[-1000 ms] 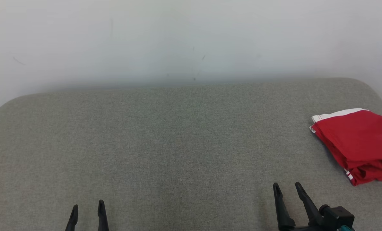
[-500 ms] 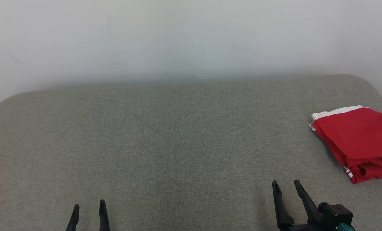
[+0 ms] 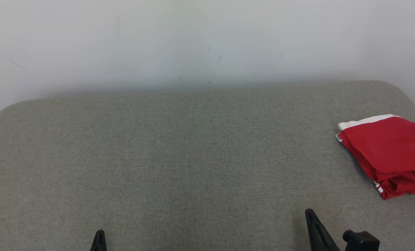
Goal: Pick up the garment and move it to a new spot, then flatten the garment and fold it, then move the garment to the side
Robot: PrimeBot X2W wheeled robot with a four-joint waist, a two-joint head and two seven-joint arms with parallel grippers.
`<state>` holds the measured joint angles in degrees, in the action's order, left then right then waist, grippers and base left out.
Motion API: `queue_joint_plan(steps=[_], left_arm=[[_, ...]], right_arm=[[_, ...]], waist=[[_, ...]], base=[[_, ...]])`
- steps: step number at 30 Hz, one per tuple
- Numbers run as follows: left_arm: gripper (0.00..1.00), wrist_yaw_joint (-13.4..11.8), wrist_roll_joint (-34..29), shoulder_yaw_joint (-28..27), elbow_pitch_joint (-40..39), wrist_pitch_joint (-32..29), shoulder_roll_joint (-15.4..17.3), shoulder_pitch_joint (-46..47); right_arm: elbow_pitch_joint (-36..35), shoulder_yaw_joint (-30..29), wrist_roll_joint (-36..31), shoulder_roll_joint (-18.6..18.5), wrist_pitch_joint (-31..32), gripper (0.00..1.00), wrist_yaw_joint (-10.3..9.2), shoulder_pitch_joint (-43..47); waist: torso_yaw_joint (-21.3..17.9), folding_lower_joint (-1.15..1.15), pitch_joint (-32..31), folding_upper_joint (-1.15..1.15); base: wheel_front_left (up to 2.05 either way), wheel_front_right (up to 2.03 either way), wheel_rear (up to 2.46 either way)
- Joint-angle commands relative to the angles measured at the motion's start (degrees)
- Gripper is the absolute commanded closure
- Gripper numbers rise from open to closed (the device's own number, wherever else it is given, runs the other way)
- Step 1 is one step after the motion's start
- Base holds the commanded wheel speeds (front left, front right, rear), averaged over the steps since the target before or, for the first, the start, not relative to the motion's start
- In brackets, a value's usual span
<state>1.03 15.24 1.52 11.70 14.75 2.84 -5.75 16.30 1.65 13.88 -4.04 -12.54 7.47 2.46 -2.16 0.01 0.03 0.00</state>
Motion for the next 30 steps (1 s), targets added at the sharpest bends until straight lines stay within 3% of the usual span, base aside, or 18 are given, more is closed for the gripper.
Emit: queue_joint_plan(steps=[1,30], left_arm=[[1.0,0.0,0.3,0.0,0.3,-0.1,0.0,0.0],[1.0,2.4,28.3,-3.0,1.0,-7.8,0.0,4.6]], right_arm=[[0.2,0.0,0.3,0.0,0.1,1.0,0.0,0.1],[-0.8,-3.1,28.9,0.4,7.0,1.0,0.01,-3.3]], waist=[[0.0,0.0,0.0,0.0],[0.5,0.0,0.0,0.0]], base=[[0.0,0.0,0.0],[0.0,0.0,0.0]])
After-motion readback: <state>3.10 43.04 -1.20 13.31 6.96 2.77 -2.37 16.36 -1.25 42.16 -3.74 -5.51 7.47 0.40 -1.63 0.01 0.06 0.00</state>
